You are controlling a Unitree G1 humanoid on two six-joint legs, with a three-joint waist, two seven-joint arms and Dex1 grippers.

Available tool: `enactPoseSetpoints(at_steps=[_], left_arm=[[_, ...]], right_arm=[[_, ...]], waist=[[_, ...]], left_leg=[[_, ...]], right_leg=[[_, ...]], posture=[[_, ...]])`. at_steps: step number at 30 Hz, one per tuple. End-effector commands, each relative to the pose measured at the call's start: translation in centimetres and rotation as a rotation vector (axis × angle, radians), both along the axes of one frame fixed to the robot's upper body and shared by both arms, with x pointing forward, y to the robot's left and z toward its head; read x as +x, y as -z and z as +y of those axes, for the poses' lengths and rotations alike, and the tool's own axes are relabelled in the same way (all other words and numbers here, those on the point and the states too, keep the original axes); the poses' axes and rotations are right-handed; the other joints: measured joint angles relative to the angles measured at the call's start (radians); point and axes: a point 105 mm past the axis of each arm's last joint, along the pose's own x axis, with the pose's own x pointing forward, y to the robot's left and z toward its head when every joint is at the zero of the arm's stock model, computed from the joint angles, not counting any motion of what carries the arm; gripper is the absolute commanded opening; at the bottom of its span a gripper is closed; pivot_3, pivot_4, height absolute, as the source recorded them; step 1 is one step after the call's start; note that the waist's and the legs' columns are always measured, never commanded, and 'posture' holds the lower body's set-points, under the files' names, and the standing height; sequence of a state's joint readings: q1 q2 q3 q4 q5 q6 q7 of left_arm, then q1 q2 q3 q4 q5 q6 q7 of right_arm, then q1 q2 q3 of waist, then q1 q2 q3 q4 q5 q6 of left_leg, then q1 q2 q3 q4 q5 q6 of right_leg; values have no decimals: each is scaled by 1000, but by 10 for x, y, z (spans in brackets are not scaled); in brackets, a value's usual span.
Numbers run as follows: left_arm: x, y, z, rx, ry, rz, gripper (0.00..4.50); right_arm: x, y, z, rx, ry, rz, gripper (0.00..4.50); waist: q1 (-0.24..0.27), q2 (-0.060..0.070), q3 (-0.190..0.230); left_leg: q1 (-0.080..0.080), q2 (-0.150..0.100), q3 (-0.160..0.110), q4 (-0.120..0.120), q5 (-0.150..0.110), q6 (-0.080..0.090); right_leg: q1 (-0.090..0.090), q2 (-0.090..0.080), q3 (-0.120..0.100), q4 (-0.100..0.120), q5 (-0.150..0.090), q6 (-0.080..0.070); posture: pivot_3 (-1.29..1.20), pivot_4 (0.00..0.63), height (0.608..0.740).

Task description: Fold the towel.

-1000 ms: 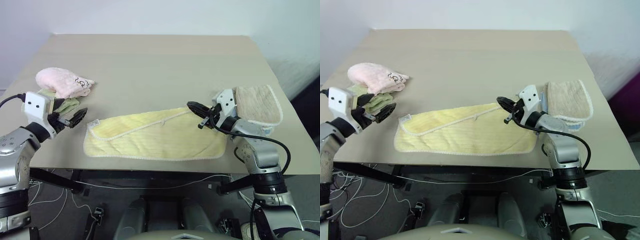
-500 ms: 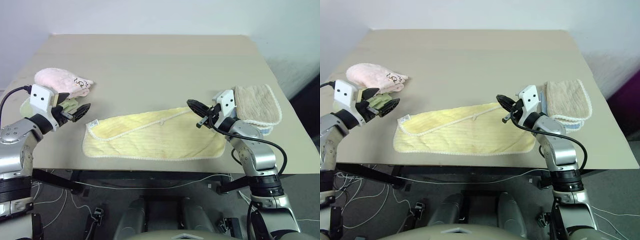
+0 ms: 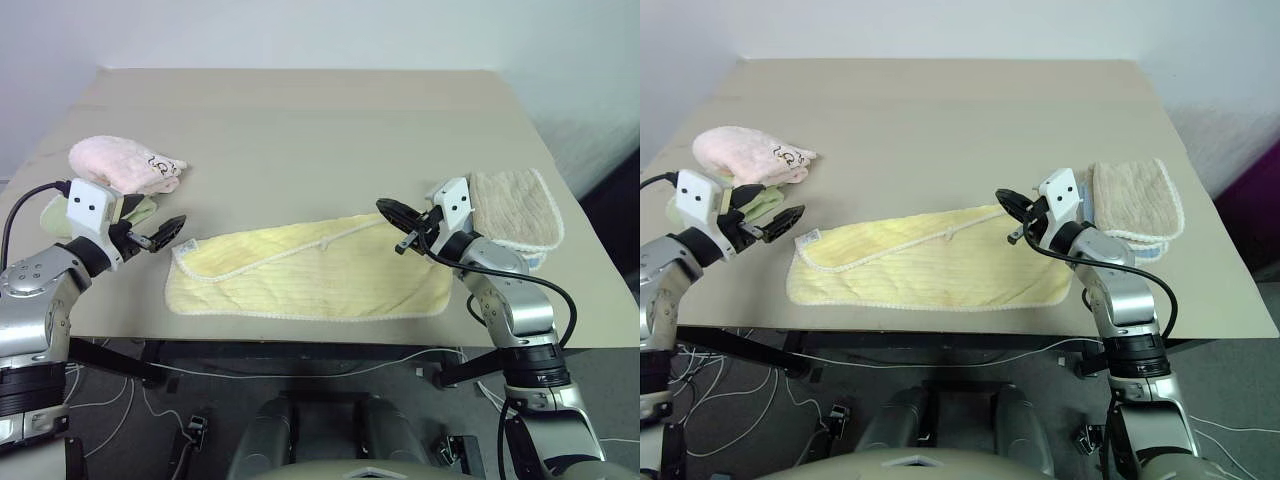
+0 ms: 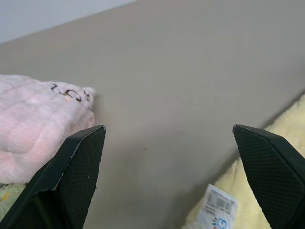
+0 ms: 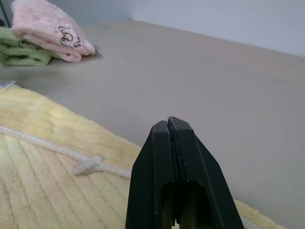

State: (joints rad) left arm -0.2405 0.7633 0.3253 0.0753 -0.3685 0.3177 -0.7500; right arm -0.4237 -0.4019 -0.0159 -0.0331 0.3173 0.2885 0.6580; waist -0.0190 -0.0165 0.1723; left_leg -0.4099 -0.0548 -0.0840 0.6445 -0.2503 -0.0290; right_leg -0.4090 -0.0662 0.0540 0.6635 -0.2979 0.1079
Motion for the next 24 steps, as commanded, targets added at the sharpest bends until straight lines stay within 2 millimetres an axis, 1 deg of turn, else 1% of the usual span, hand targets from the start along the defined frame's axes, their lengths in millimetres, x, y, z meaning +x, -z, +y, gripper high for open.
enactPoseSetpoints(at_steps=[1,2,5,11,15,18,21,24], left_arm=[[-12,-8,-7,116,141,10,4484],[-15,-7,-9,127,178,29,4484],[-29,-3,-11,243,329,108,4484],[-39,-1,-16,385,506,190,4484],[-45,9,-15,526,631,262,4484],[-43,14,-17,581,676,272,4484],[-31,20,-16,658,686,249,4484],[-23,26,-22,686,719,231,4484]], right_arm=[[-1,-12,2,-12,-19,-51,0],[-1,-11,2,-16,-22,-50,0],[-2,-12,5,-32,-42,-56,0],[-1,-7,1,-61,-41,-55,0],[-1,-3,5,-53,-38,-54,0],[-2,-3,7,-48,-40,-56,0],[-3,-3,7,-40,-33,-59,0],[-4,-3,4,-40,-20,-58,0]], waist=[[0,0,0],[0,0,0],[0,1,0],[3,1,1],[1,2,1],[1,2,1],[2,2,1],[2,2,1]], left_leg=[[0,0,0,0,0,0],[0,0,0,0,0,0],[0,0,0,0,0,0],[0,0,0,-1,0,0],[0,0,0,-1,0,0],[0,0,0,-1,0,0],[0,0,0,-1,0,0],[0,0,1,0,0,0]], right_leg=[[0,0,0,0,0,0],[0,0,0,0,0,0],[0,0,0,0,0,0],[0,-1,0,-1,0,0],[0,-1,0,-1,0,0],[0,-1,0,-1,0,0],[0,0,0,-1,0,0],[0,1,0,0,0,0]], posture=[[0,150,740],[0,150,740],[0,150,740],[0,150,740],[0,150,740],[0,150,740],[0,150,740],[0,150,740]])
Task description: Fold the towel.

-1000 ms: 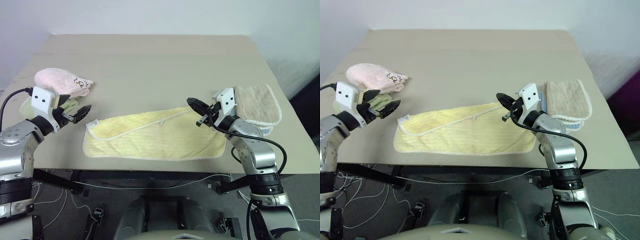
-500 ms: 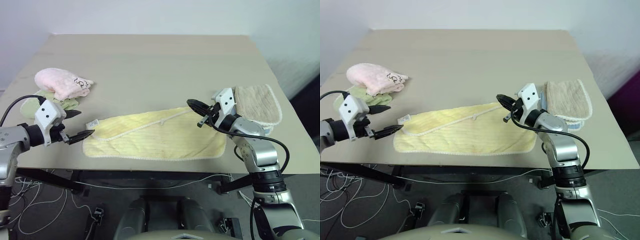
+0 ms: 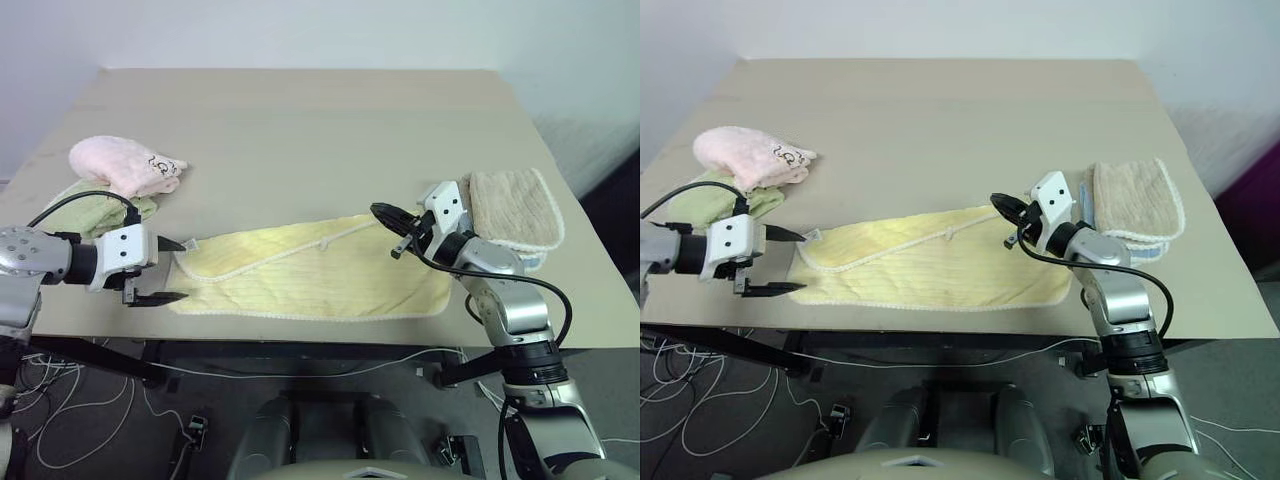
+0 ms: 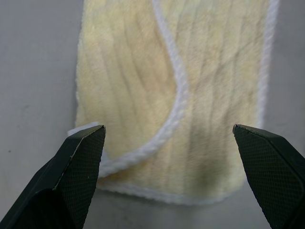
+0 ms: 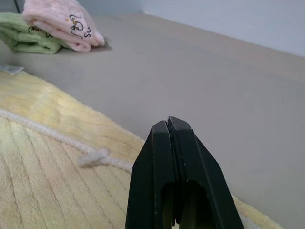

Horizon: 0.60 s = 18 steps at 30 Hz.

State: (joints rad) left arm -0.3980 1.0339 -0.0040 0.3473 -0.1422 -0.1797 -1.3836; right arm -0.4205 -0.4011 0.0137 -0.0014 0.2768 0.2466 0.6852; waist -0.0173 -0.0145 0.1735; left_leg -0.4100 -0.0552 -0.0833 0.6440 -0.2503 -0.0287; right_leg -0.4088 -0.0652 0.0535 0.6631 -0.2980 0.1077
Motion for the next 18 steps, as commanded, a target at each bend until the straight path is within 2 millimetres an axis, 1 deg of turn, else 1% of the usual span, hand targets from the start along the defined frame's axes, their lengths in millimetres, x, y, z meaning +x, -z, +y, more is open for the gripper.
enactPoseSetpoints(at_steps=[1,7,9,10,11,13,18], left_arm=[[7,4,-5,47,58,-34,4484],[18,10,-11,57,90,-47,4484],[20,14,-10,94,108,-59,4484],[21,16,-9,107,114,-64,4109],[21,16,-8,110,116,-66,3895],[22,15,-8,101,117,-67,3259],[23,12,-7,100,121,-75,1549]], right_arm=[[-4,-12,-2,8,10,-58,0],[-7,-11,-4,12,24,-55,0],[-7,-11,-6,14,33,-57,0],[-8,-11,-7,14,36,-57,0],[-8,-11,-8,13,38,-57,0],[-9,-10,-8,12,41,-56,0],[-10,-9,-6,15,40,-54,0]], waist=[[2,0,0],[-1,0,0],[-3,0,0],[-3,0,0],[-3,0,0],[-2,0,0],[-2,0,0]], left_leg=[[0,0,0,0,0,0],[0,0,0,1,0,0],[0,0,0,1,0,0],[0,0,0,1,0,0],[0,0,0,1,0,0],[0,0,0,1,0,0],[0,0,0,2,0,0]], right_leg=[[0,0,0,0,0,0],[0,1,0,1,0,0],[0,1,0,1,0,0],[0,1,0,1,0,0],[0,2,0,1,0,0],[0,2,0,1,0,0],[0,2,0,2,0,0]], posture=[[0,150,740],[0,150,740],[0,150,740],[0,150,740],[0,150,740],[0,150,740],[0,150,740]])
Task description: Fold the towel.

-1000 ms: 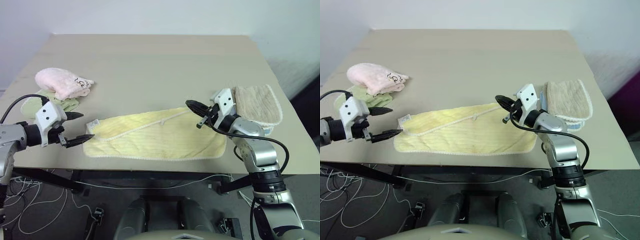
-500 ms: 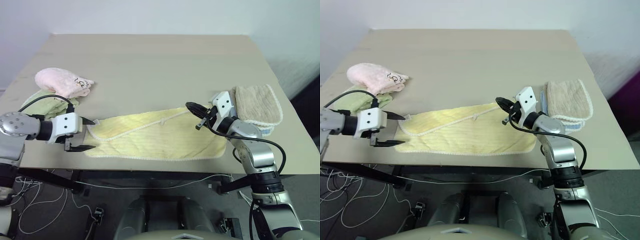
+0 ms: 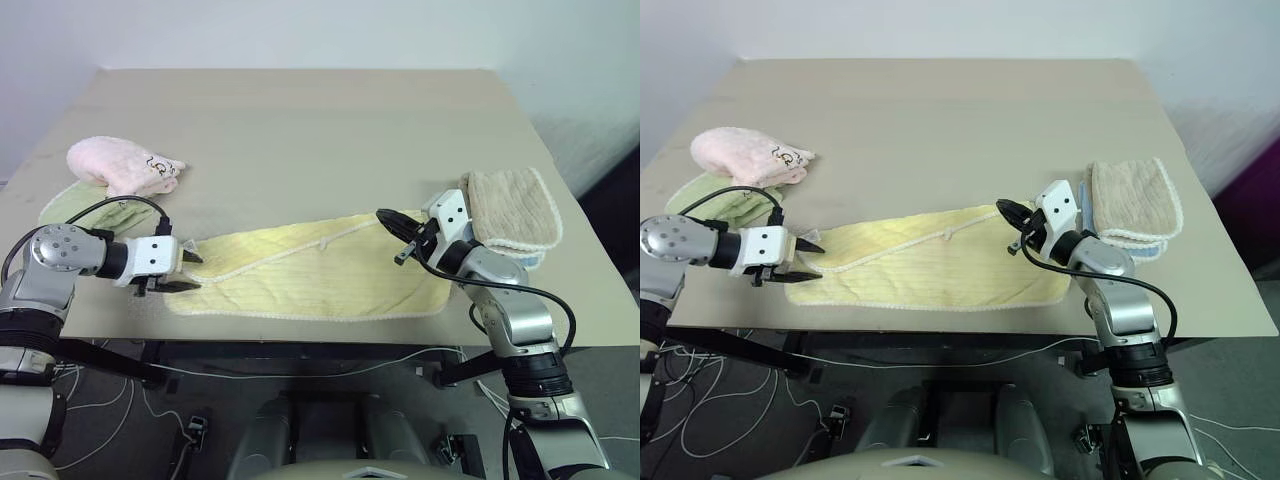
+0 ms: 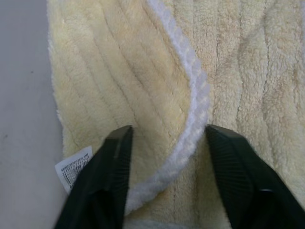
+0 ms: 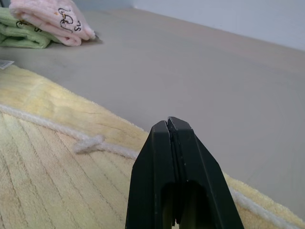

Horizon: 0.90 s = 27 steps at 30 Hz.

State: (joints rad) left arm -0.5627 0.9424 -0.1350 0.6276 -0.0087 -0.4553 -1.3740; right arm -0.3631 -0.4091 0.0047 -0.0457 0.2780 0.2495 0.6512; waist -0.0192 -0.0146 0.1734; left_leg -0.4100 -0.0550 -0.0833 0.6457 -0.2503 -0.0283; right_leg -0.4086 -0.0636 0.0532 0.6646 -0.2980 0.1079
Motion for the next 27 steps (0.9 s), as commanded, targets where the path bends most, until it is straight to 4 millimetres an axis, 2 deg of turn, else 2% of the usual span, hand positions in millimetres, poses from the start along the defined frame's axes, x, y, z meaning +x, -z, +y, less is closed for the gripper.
enactPoseSetpoints(at_steps=[1,2,7,11,17,21,25,27], left_arm=[[4,-13,1,4,11,-45,1217],[4,-14,1,2,9,-45,944],[3,-15,0,-10,11,-50,944],[4,-21,-4,-67,1,-61,50],[14,-42,-2,-177,-102,-146,15],[12,-46,-4,-228,-140,-172,0],[10,-48,1,-273,-207,-203,0],[9,-48,5,-292,-239,-217,0]], right_arm=[[-4,-16,2,15,-4,-62,0],[-3,-16,3,16,-6,-62,0],[-2,-17,5,18,-12,-63,0],[-1,-18,5,15,-17,-67,0],[5,-24,-9,-86,21,-112,0],[6,-18,-20,-315,-12,-145,923],[8,-16,-31,-534,-69,-181,2286],[20,-24,-43,-613,-36,-220,3023]], waist=[[0,0,0],[0,0,0],[0,0,0],[0,0,0],[0,0,0],[0,0,0],[-1,0,0],[-5,0,0]], left_leg=[[0,0,0,0,0,0],[0,0,0,0,0,0],[0,0,0,0,0,0],[0,0,0,0,0,0],[0,0,0,1,0,0],[0,0,0,1,0,0],[0,0,0,1,0,0],[0,0,0,1,0,0]], right_leg=[[0,0,0,0,0,0],[0,0,0,0,0,0],[0,0,0,0,0,0],[0,0,0,0,0,0],[0,0,0,0,0,0],[0,0,0,0,0,0],[0,0,0,0,0,0],[0,0,0,0,0,0]], posture=[[0,150,740],[0,150,740],[0,150,740],[0,150,740],[0,150,740],[0,150,740],[0,150,740],[0,150,740]])
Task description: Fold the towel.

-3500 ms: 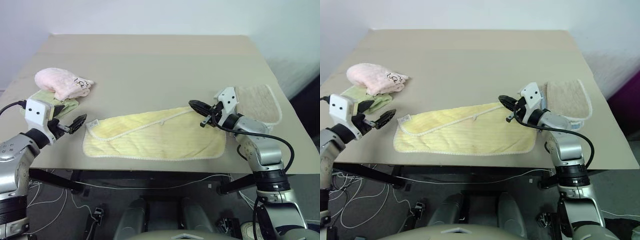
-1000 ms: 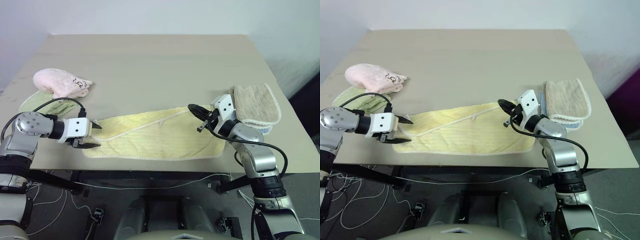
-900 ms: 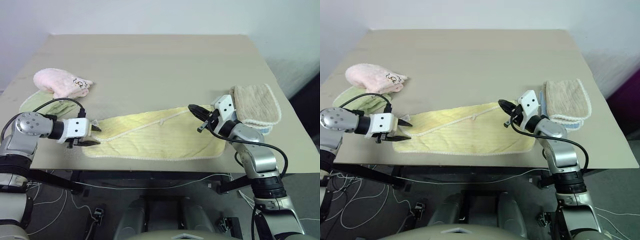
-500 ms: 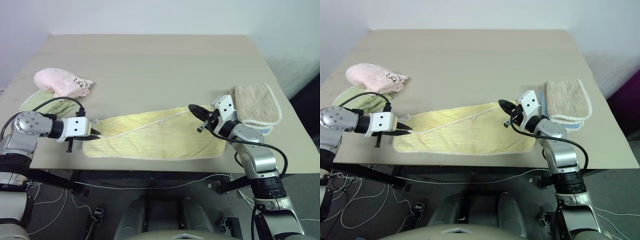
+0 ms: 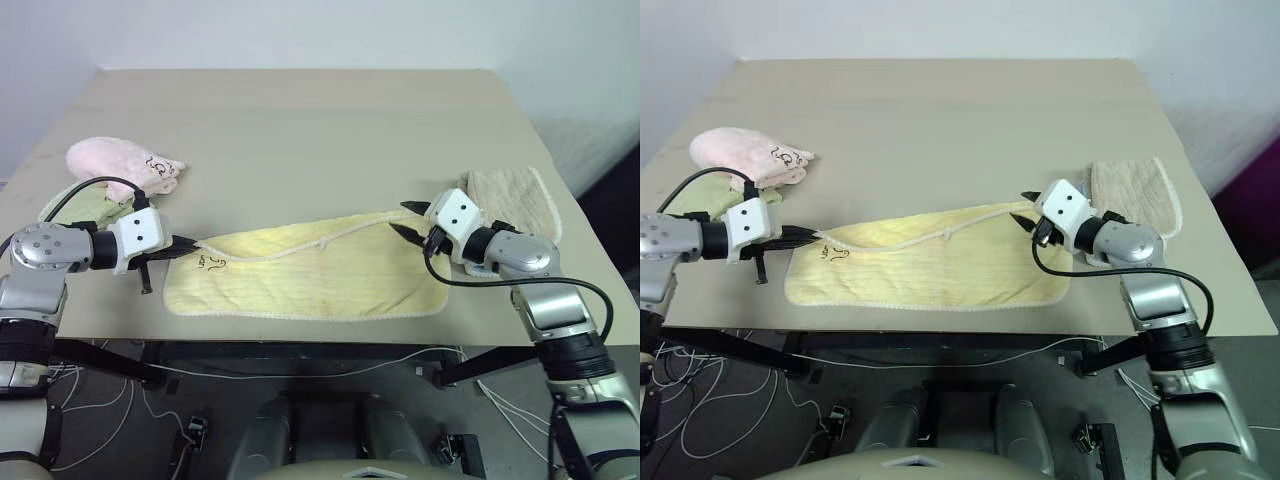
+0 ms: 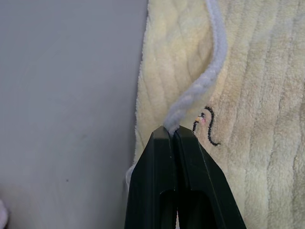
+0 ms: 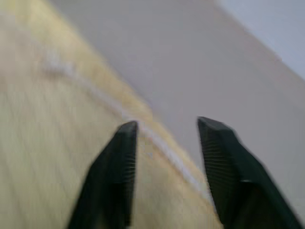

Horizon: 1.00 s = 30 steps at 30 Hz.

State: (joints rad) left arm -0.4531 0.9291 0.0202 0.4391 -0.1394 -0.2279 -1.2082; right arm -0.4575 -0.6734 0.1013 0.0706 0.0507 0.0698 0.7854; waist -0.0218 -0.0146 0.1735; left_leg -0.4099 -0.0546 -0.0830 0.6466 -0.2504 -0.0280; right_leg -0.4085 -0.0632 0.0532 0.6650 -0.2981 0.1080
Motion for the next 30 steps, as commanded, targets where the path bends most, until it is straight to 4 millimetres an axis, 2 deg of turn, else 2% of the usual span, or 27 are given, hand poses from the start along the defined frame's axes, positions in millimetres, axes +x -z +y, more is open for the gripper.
enactPoseSetpoints(at_steps=[1,3,10,18,21,30], left_arm=[[-1,-18,5,-47,-51,-85,0],[-4,-15,7,-54,-72,-90,0],[-14,-8,13,-50,-114,-101,0],[-17,-4,10,-45,-122,-104,0],[-15,-3,9,-46,-124,-104,0],[-13,4,6,-52,-122,-92,0]], right_arm=[[16,-20,-14,-147,1,-105,3297],[25,-15,-26,-260,0,-102,3977],[56,-11,-60,-416,80,-92,3977],[64,0,-69,-480,74,-65,3977],[65,0,-69,-474,74,-64,3409],[60,-1,-60,-425,23,-79,337]], waist=[[-2,0,0],[-2,1,0],[0,2,1],[-1,2,1],[-2,2,1],[-2,2,1]], left_leg=[[0,0,1,0,0,0],[0,0,1,0,0,0],[0,0,1,0,0,0],[0,0,1,0,0,0],[0,0,1,-1,0,0],[0,0,1,0,0,0]], right_leg=[[0,0,0,0,0,0],[0,0,0,0,0,0],[0,-1,1,0,0,0],[0,-1,1,0,0,0],[-1,-1,1,0,0,0],[0,-1,1,0,0,0]], posture=[[0,150,740],[0,150,740],[0,150,740],[0,150,740],[0,150,740],[0,150,740]])
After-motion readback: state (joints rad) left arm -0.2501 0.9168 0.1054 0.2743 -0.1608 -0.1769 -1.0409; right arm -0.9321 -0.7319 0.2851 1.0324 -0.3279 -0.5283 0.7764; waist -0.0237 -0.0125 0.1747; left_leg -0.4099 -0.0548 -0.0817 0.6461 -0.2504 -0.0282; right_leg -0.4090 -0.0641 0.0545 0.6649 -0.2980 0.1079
